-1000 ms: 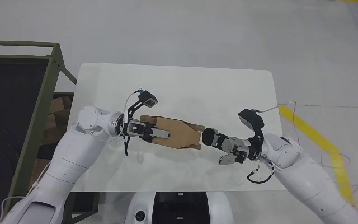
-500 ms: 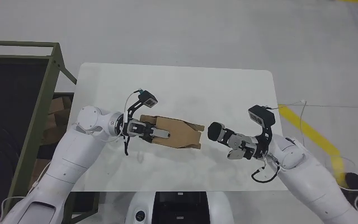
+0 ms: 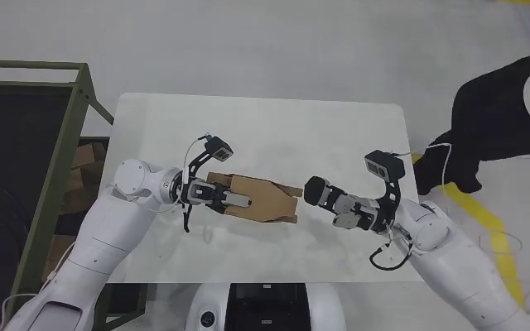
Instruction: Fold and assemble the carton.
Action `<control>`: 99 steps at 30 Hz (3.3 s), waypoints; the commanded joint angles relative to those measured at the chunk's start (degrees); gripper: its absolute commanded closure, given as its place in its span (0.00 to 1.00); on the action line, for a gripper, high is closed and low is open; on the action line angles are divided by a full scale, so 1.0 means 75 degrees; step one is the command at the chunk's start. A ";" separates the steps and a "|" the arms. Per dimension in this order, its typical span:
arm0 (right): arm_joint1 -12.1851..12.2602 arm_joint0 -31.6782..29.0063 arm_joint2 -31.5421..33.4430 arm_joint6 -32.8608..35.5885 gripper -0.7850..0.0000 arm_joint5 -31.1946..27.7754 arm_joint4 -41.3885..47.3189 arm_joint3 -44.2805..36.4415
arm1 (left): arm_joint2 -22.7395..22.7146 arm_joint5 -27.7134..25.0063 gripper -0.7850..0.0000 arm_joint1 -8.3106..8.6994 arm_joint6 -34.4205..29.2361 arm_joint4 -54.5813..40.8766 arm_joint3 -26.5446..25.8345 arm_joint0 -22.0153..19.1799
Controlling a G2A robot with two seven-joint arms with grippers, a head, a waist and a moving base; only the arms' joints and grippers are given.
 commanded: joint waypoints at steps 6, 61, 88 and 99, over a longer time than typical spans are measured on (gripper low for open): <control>-0.0076 0.0200 -0.0174 0.0596 0.00 0.0237 0.0400 -0.0045 | 0.0072 0.0002 1.00 -0.0037 0.0010 0.0092 0.0024 -0.0041; -0.0873 0.0694 -0.0915 -0.0916 0.00 0.2599 -0.4134 -0.2163 | 0.0352 -0.0054 1.00 -0.0251 0.0018 0.0355 0.0343 -0.0185; -0.1026 0.0798 -0.0656 -0.0608 0.00 0.2570 -0.3416 -0.1621 | 0.0321 -0.0025 1.00 -0.0285 -0.0010 0.0413 0.0209 -0.0173; -0.0886 0.0082 0.0315 -0.1127 0.00 0.1164 -0.4350 -0.2051 | 0.0197 0.0053 1.00 -0.0287 -0.0089 0.0043 0.0163 -0.0074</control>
